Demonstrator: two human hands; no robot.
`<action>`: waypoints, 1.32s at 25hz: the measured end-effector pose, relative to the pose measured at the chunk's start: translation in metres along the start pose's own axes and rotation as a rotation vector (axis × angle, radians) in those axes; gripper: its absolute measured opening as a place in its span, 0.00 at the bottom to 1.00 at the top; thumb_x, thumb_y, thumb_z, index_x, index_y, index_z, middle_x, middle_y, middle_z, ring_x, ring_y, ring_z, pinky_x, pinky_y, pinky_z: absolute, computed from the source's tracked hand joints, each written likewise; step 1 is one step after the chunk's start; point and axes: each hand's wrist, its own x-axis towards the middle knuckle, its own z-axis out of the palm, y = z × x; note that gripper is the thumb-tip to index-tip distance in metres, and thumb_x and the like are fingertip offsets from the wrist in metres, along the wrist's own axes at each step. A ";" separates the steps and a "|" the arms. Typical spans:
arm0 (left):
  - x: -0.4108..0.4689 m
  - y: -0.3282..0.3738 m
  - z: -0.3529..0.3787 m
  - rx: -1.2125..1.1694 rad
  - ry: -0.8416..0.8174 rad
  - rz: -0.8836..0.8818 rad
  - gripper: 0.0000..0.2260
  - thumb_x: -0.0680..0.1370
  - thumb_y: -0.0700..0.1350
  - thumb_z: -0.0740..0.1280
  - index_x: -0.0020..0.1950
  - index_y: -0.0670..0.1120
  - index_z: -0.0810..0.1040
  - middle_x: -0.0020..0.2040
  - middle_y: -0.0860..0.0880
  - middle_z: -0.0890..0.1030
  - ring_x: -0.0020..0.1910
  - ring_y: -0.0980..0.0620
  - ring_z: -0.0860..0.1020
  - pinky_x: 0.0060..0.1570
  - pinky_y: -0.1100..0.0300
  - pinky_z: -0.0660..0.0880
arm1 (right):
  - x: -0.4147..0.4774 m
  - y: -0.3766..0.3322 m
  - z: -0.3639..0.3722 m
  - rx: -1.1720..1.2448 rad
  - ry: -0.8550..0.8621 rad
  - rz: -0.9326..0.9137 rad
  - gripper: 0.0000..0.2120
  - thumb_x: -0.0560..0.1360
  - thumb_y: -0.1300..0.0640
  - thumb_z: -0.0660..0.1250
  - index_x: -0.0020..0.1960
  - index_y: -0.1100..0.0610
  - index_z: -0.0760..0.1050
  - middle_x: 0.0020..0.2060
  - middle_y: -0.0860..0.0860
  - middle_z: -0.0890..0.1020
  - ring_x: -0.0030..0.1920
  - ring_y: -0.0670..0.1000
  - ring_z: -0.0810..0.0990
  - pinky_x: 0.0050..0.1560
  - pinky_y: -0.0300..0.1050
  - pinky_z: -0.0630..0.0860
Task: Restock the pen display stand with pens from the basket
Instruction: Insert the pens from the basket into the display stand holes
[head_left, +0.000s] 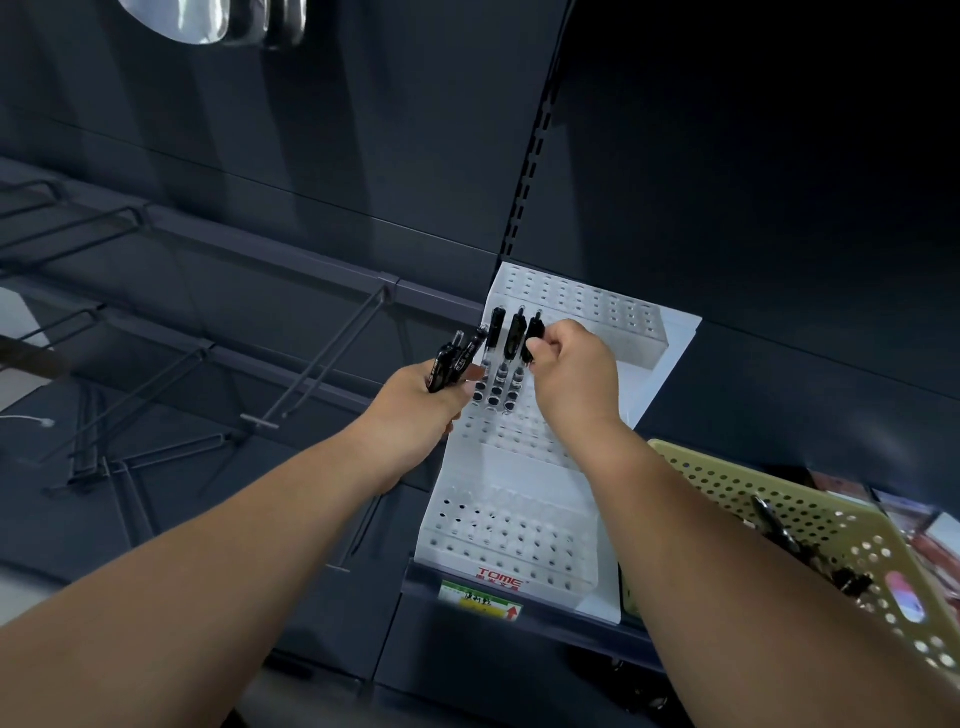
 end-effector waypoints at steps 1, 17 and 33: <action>-0.001 0.000 0.000 0.003 0.004 0.011 0.09 0.81 0.43 0.62 0.58 0.49 0.79 0.33 0.53 0.71 0.32 0.56 0.69 0.29 0.72 0.67 | 0.001 -0.001 0.001 -0.030 0.005 0.000 0.08 0.80 0.55 0.63 0.45 0.58 0.74 0.34 0.52 0.76 0.37 0.54 0.73 0.36 0.44 0.66; -0.017 0.008 0.007 -0.039 -0.018 0.003 0.09 0.81 0.44 0.62 0.58 0.49 0.79 0.36 0.49 0.76 0.35 0.55 0.74 0.44 0.62 0.71 | -0.006 -0.014 -0.026 -0.005 -0.034 0.074 0.09 0.78 0.52 0.67 0.41 0.55 0.76 0.37 0.49 0.80 0.40 0.52 0.79 0.44 0.47 0.76; -0.008 0.016 0.031 0.057 -0.080 0.048 0.08 0.80 0.46 0.63 0.54 0.44 0.79 0.45 0.48 0.77 0.43 0.53 0.74 0.42 0.65 0.68 | -0.042 -0.025 -0.052 0.567 -0.254 0.159 0.04 0.78 0.56 0.66 0.44 0.54 0.75 0.45 0.52 0.85 0.45 0.49 0.81 0.46 0.45 0.75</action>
